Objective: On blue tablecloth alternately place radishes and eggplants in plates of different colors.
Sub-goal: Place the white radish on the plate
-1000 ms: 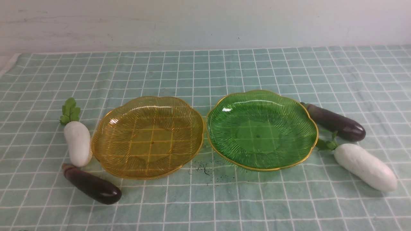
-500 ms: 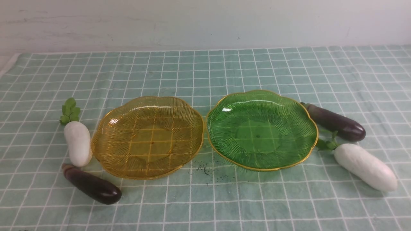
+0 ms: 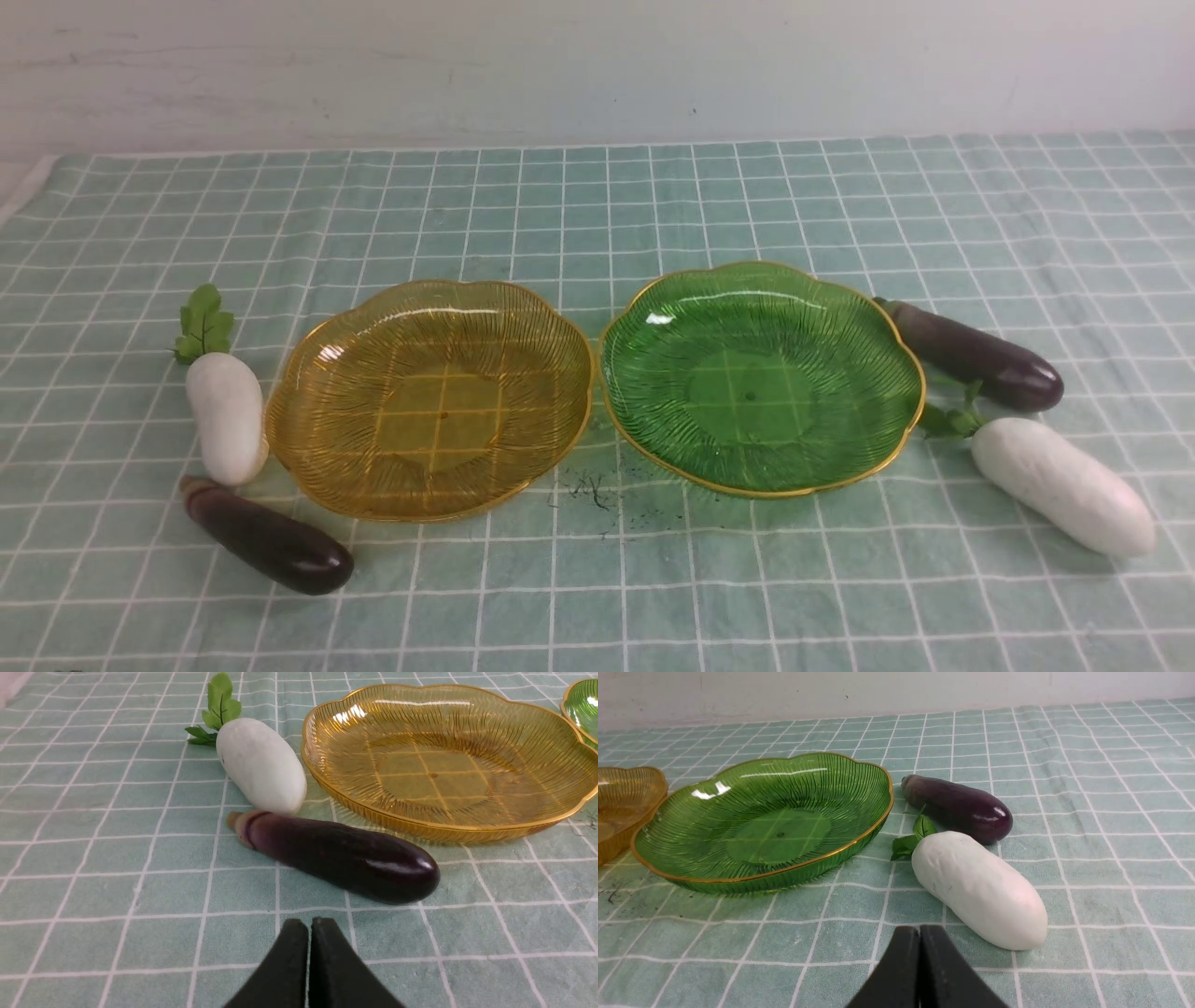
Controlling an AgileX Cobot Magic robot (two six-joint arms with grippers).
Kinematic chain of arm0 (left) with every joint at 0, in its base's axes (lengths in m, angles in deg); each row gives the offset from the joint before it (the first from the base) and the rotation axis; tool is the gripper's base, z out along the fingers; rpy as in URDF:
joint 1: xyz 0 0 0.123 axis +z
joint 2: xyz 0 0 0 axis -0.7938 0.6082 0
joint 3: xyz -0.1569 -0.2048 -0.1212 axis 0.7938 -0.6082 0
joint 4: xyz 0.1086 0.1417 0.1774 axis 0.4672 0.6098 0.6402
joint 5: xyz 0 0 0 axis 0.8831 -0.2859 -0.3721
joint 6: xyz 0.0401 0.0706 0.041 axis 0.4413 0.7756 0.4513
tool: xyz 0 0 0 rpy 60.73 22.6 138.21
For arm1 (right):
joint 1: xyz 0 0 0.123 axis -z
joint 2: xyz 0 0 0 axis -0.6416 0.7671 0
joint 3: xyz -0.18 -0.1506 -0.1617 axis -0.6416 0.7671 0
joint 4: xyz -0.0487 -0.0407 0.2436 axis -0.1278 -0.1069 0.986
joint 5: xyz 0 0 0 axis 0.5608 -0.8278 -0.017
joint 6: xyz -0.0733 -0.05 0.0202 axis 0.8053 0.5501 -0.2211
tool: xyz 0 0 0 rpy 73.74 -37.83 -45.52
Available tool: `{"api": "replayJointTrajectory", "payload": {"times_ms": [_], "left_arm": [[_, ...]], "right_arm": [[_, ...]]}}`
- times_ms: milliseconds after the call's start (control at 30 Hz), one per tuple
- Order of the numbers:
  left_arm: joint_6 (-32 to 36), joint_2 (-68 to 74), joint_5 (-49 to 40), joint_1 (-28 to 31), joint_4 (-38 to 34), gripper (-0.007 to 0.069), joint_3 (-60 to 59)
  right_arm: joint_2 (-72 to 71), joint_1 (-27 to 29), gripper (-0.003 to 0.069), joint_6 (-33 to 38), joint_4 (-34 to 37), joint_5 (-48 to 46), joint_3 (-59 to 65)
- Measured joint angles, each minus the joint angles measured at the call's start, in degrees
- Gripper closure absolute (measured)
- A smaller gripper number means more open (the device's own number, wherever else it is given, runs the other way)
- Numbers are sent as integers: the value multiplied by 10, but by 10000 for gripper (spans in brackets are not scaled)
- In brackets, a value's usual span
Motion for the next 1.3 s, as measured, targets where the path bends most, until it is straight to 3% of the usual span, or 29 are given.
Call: {"api": "replayJointTrajectory", "payload": {"times_ms": [333, 433, 500, 533, 600, 700, 1033, 1300], "left_arm": [[-21, 0, 56, 0, -9, 632, 0], [-89, 0, 75, 0, -98, 632, 0], [-154, 0, 76, 0, -185, 632, 0], [-203, 0, 77, 0, -267, 632, 0], [-251, 0, 79, 0, -341, 632, 0], [-277, 0, 82, 0, -417, 632, 0], [-282, 0, 91, -2, -528, 632, 0], [-111, 26, 42, -29, -564, 632, 115]], "right_arm": [[0, 0, 674, -9, 12, 0, 0], [0, 0, 674, -41, 66, 3, 0], [0, 0, 674, -71, 121, 10, 1], [0, 0, 674, -98, 167, 15, 2], [0, 0, 674, -117, 220, 17, 2], [0, 0, 674, -128, 271, 20, 2], [0, 0, 674, -127, 349, 50, 2], [7, 0, 674, 18, 335, 114, -103]]}}
